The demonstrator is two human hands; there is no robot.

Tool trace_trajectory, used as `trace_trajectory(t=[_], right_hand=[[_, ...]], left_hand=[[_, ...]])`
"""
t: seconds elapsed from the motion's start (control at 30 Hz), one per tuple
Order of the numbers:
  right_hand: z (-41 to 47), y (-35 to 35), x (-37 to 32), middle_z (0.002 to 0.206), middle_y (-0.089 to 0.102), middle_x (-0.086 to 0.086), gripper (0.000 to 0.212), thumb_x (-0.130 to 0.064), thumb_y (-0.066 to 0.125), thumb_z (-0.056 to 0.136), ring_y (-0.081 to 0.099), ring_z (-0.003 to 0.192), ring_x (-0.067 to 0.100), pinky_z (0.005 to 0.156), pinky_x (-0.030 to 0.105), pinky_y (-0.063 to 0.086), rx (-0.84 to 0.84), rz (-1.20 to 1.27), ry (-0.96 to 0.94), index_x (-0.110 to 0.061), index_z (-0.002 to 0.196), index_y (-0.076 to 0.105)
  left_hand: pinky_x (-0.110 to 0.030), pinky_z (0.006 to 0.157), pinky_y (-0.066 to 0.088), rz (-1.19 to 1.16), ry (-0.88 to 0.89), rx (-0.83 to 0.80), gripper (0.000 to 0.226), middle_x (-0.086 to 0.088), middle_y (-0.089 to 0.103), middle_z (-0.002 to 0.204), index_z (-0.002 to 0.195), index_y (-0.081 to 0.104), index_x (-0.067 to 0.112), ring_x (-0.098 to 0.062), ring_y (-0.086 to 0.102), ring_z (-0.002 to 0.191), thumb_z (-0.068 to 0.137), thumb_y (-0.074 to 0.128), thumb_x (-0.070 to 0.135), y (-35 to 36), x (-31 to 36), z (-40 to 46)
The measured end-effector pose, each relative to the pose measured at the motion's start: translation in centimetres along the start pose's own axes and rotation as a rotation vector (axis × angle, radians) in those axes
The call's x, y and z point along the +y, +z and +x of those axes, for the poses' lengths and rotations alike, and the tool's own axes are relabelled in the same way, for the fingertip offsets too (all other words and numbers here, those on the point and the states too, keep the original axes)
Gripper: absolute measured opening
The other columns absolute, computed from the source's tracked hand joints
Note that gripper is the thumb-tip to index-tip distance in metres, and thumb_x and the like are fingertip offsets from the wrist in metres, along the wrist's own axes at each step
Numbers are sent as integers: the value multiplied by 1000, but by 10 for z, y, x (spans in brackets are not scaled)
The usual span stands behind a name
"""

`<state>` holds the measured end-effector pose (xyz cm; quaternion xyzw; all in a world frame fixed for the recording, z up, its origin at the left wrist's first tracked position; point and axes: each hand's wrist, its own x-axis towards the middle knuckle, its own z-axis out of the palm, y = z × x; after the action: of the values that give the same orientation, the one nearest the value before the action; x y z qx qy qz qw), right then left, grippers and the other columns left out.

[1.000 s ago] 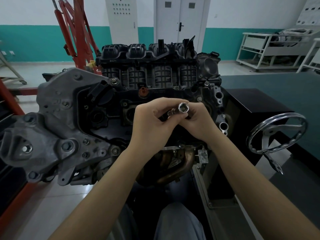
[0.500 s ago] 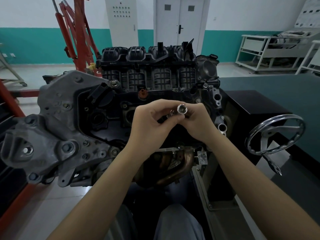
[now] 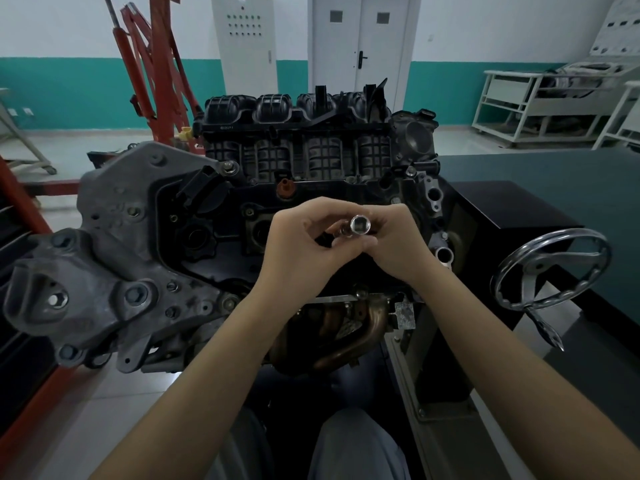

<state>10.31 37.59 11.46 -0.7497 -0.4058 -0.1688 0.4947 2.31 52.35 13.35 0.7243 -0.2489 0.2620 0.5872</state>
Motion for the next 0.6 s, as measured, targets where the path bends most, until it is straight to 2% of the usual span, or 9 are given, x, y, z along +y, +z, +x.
trace_trajectory(t=[0.03, 0.1, 0.2, 0.27, 0.33, 0.43, 0.47, 0.53, 0.6], right_hand=[[0, 1, 1, 84, 74, 7, 14, 2, 74, 78, 71, 83, 20, 76, 40, 57, 10, -9, 1, -5, 91, 74], [0, 2, 2, 87, 74, 5, 11, -4, 72, 82, 70, 85, 17, 75, 36, 56, -1, -23, -25, -6, 93, 73], [-2, 5, -1, 93, 66, -27, 22, -15, 63, 89, 64, 91, -5, 79, 12, 47, -68, -49, -85, -31, 104, 63], [-4, 5, 0, 89, 64, -36, 29, -17, 61, 88, 64, 90, -8, 78, 10, 46, -44, -32, -47, -37, 108, 61], [-5, 6, 6, 89, 67, -31, 32, -7, 66, 85, 67, 91, -2, 80, 17, 51, 9, -42, -30, -32, 106, 67], [-5, 7, 11, 88, 73, -8, 18, -2, 70, 82, 70, 86, 9, 78, 37, 57, 54, -65, -28, -12, 97, 73], [-5, 7, 10, 89, 73, -7, 17, -4, 70, 83, 69, 87, 8, 77, 35, 56, 60, -58, -39, -12, 98, 72], [-5, 8, 6, 91, 68, -24, 19, -12, 65, 86, 66, 88, -2, 76, 17, 51, 34, -40, -77, -21, 102, 69], [-6, 9, 1, 87, 62, -38, 18, -17, 57, 88, 62, 85, -12, 74, 6, 45, -8, -41, -83, -26, 102, 64]], left_hand=[[-34, 84, 57, 32, -1, 31, 24, -4, 74, 90, 93, 72, 9, -16, 71, 89, 72, 81, 0, 1, 0, 0], [-32, 81, 58, 54, 5, 84, 22, 0, 74, 87, 89, 73, 12, -13, 71, 85, 72, 80, 0, 3, -1, 0], [-36, 84, 57, 16, 1, 65, 23, -2, 74, 90, 95, 73, 11, -15, 71, 89, 77, 74, -4, 3, -2, 0], [-41, 86, 56, -20, 1, -1, 24, -9, 73, 93, 98, 72, 6, -21, 71, 92, 78, 71, -8, 2, -2, 0], [-41, 87, 56, 0, 7, -32, 25, -10, 73, 94, 99, 71, 5, -21, 70, 93, 78, 72, -9, 2, 0, 0], [-30, 82, 57, 102, 26, 49, 27, 2, 73, 89, 93, 72, 16, -10, 70, 87, 74, 78, -3, 4, 1, 0], [-29, 81, 57, 112, 29, 69, 27, 4, 73, 89, 92, 72, 18, -8, 70, 87, 75, 78, -2, 5, 2, 0], [-29, 83, 56, 92, 31, 77, 27, 3, 73, 91, 95, 71, 17, -10, 70, 89, 77, 75, -3, 6, 2, -1], [-32, 85, 56, 23, 21, 54, 28, -1, 73, 93, 98, 71, 16, -14, 70, 92, 79, 71, -5, 5, 3, -2]])
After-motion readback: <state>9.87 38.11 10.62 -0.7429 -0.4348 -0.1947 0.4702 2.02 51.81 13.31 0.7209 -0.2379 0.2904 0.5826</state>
